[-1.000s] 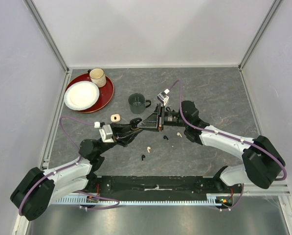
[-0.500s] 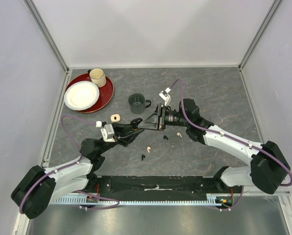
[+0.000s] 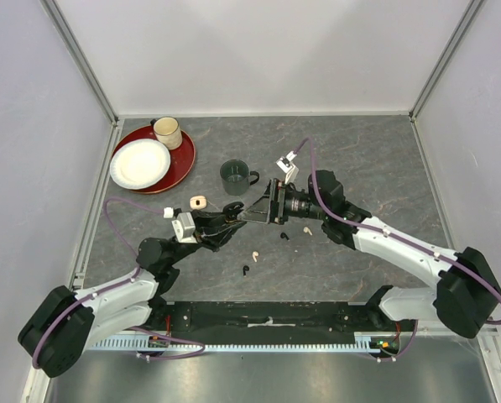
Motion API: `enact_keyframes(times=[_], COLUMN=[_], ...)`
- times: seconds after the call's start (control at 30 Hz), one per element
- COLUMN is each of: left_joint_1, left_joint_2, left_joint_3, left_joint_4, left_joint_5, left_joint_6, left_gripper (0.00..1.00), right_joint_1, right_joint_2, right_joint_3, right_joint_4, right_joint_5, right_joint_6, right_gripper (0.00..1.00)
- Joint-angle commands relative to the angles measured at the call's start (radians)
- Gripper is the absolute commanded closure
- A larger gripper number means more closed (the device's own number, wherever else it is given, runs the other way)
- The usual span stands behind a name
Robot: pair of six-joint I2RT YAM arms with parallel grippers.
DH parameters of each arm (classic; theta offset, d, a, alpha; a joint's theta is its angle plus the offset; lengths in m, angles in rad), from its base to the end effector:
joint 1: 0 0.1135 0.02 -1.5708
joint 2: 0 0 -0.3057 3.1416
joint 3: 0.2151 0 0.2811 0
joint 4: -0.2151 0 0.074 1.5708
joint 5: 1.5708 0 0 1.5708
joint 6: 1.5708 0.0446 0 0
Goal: Insert the wireless bluetooth earbuds into the charging case
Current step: Adjust the charging case, then pick up the earbud from the center of the board.
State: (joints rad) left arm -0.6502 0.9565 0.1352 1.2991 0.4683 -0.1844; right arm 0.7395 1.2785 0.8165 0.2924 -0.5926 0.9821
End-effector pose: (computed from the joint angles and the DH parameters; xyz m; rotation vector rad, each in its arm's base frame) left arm 0.1278 -0.1225 0.2555 0.6867 0.9896 -0.9917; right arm 0.2151 0.2299 0.3188 -0.2703 2.0566 1.6844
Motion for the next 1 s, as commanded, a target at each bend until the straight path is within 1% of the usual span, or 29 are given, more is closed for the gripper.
enact_keyframes(times=[0.0, 0.03, 0.07, 0.13, 0.17, 0.27, 0.33, 0.5, 0.57, 0.67, 0.83, 0.97], left_joint_1=[-0.002, -0.002, -0.002, -0.002, -0.002, -0.002, -0.002, -0.002, -0.002, -0.002, -0.002, -0.002], left_joint_2=[-0.039, -0.044, -0.057, -0.081, -0.102, -0.157, -0.185, -0.249, -0.265, -0.283, -0.309, -0.328], left_joint_3=[-0.017, -0.022, -0.031, -0.042, -0.051, -0.059, -0.062, -0.074, -0.078, -0.083, -0.086, -0.085], left_joint_4=[0.296, 0.293, 0.289, 0.264, 0.252, 0.191, 0.148, 0.118, 0.100, 0.086, 0.069, 0.066], left_joint_5=[-0.056, -0.062, -0.065, -0.085, -0.089, -0.100, -0.096, -0.079, -0.069, -0.068, -0.072, -0.079], left_joint_6=[0.046, 0.049, 0.059, 0.071, 0.086, 0.106, 0.111, 0.125, 0.123, 0.117, 0.112, 0.103], left_gripper=[0.98, 0.98, 0.98, 0.98, 0.98, 0.98, 0.98, 0.98, 0.98, 0.98, 0.98, 0.98], right_joint_1=[-0.008, -0.014, -0.018, -0.041, -0.049, -0.095, -0.132, -0.195, -0.201, -0.203, -0.198, -0.178], right_joint_2=[-0.079, -0.091, -0.122, -0.157, -0.192, -0.225, -0.226, -0.159, -0.125, -0.085, -0.012, 0.050], right_joint_3=[0.042, 0.044, 0.044, 0.032, 0.026, 0.035, 0.038, 0.047, 0.056, 0.069, 0.073, 0.076], right_joint_4=[-0.120, -0.154, -0.229, -0.284, -0.355, -0.482, -0.539, -0.604, -0.628, -0.628, -0.627, -0.627], right_joint_5=[0.100, 0.143, 0.170, 0.233, 0.304, 0.413, 0.435, 0.448, 0.462, 0.401, 0.352, 0.367], right_joint_6=[-0.146, -0.169, -0.189, -0.256, -0.279, -0.361, -0.426, -0.555, -0.598, -0.669, -0.720, -0.732], right_gripper=[0.11, 0.10, 0.10, 0.10, 0.10, 0.11, 0.13, 0.18, 0.20, 0.23, 0.30, 0.34])
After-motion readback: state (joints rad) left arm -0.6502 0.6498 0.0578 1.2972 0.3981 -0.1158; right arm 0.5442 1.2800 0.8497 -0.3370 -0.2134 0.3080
